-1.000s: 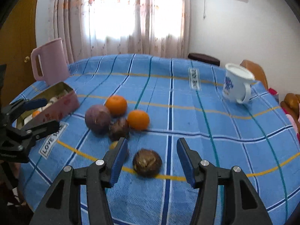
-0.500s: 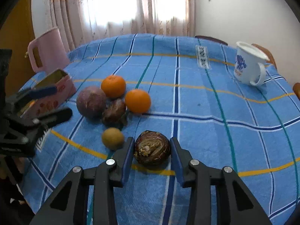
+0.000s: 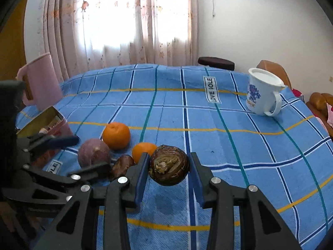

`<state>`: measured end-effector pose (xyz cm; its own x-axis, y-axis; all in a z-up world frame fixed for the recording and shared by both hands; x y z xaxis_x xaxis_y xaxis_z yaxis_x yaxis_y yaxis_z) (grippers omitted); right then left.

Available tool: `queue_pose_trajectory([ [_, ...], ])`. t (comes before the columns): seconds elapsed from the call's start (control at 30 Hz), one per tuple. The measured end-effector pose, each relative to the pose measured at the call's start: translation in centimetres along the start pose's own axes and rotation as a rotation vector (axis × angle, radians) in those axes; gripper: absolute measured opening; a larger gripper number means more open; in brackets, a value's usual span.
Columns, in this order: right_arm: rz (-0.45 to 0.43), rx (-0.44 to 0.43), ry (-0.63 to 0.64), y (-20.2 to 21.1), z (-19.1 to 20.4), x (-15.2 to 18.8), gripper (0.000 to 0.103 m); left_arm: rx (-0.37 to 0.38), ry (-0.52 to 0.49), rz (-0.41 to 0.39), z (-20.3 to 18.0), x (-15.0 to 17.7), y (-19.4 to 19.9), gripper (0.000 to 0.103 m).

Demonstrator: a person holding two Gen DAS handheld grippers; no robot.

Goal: Organize fruits
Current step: 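Grasp the brown striped fruit with the right tool while the left tool grasps the purple fruit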

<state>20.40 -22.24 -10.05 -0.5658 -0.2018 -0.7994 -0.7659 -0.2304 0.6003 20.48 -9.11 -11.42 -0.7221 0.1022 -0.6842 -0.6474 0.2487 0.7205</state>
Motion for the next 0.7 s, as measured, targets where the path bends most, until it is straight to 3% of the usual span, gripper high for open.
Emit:
queue_pose_trajectory([
  [0.07,-0.006,0.002,0.013,0.1,0.2,0.0,0.040,0.013,0.010,0.001,0.1,0.0,0.0,0.069],
  [0.13,-0.011,-0.006,0.024,0.2,0.5,0.0,0.040,0.054,0.023,0.010,0.3,0.1,-0.1,0.055],
  [0.2,-0.018,-0.013,0.033,0.3,0.6,0.0,0.040,0.073,0.030,0.003,0.3,0.2,0.1,0.052],
  [0.7,-0.123,-0.072,0.046,2.4,1.0,-0.1,0.040,0.008,0.014,-0.170,0.4,0.1,3.4,0.051],
])
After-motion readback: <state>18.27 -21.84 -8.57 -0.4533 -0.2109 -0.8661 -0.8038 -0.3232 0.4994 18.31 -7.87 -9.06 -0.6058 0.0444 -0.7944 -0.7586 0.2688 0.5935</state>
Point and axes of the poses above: each gripper's, at about its wrist camera, not at the fingertips, and y roughly against the way its jaws point, z to its left, x to its underside, the point moved 4 cm from there along -y, roughly the way its jaws point, and after that the axes turned 1 degree about x, right-handed, at the moved point
